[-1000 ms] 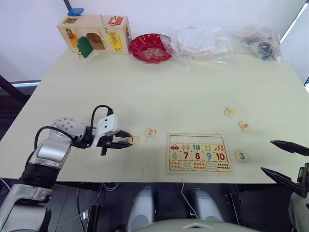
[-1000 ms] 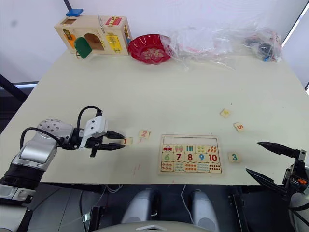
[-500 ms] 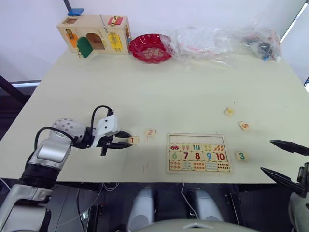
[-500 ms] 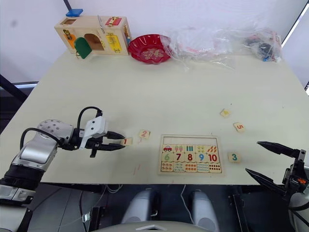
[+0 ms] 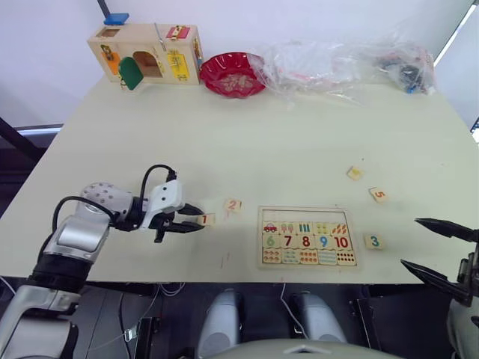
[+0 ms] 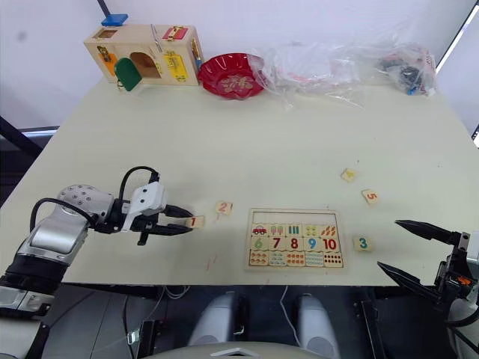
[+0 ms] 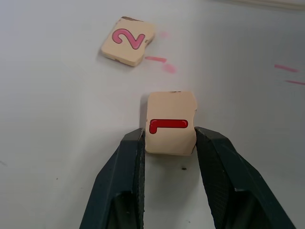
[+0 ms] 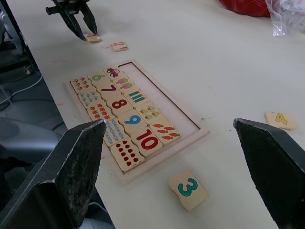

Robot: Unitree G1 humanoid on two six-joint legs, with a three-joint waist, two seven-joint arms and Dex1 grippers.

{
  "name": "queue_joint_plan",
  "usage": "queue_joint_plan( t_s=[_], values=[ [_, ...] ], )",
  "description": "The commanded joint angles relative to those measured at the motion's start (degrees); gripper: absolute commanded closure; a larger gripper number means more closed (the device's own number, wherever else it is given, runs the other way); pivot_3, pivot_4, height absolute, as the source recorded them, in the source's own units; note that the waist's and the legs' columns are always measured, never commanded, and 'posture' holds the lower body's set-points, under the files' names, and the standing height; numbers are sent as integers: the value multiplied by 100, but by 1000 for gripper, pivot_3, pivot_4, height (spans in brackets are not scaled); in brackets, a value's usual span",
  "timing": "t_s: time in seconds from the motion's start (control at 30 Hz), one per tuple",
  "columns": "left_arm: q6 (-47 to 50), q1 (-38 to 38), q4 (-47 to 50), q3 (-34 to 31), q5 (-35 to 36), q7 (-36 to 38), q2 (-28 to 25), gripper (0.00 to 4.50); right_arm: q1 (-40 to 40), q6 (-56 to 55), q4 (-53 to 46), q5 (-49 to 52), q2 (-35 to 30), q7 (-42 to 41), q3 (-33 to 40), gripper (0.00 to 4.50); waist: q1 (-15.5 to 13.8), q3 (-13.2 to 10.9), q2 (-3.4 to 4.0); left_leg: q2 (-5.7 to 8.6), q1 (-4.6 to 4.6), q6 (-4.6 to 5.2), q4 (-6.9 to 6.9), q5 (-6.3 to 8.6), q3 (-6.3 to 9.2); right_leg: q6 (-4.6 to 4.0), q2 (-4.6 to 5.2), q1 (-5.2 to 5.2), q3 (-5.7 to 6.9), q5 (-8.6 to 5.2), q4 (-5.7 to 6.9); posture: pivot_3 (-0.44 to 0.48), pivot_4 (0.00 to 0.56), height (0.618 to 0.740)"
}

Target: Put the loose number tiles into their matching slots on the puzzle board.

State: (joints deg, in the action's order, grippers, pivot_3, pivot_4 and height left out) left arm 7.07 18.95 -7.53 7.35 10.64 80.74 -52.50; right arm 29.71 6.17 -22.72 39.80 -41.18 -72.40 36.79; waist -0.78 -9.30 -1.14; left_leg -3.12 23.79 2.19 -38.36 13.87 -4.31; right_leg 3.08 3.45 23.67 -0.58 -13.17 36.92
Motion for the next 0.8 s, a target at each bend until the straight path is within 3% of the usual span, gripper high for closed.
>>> queue_joint_plan(
  t_s=[0.03,0.43,0.53,0.6,0.8],
  values=[
    [-85,-1,-82,151,-108,208,-86,2804,15,-61,-185,57,24,19,37,0,-1,0,1,0,0,0,0,0,0,0,0,0,0,0,0,0,150,740],
    [-480,431,-905,384,-330,390,151,2804,63,-59,-255,57,68,55,11,0,-3,26,21,0,-6,0,-4,0,-13,0,-5,-7,1,0,7,0,150,740],
    [-512,471,-922,418,-383,321,259,2140,41,-53,-263,52,72,68,-16,0,-10,48,38,0,-6,0,-6,-1,-15,0,-5,-7,0,0,10,0,150,740],
    [-505,457,-865,418,-399,299,278,1360,37,-52,-268,50,74,70,-20,0,-21,55,44,3,-6,1,-8,-1,-14,0,-5,-10,-1,0,10,0,150,740],
    [-376,334,-427,363,-357,315,171,1360,17,-61,-254,43,70,70,-40,0,-22,61,47,3,-5,1,-8,-1,-7,0,-5,-11,-2,0,10,0,150,740]
  ],
)
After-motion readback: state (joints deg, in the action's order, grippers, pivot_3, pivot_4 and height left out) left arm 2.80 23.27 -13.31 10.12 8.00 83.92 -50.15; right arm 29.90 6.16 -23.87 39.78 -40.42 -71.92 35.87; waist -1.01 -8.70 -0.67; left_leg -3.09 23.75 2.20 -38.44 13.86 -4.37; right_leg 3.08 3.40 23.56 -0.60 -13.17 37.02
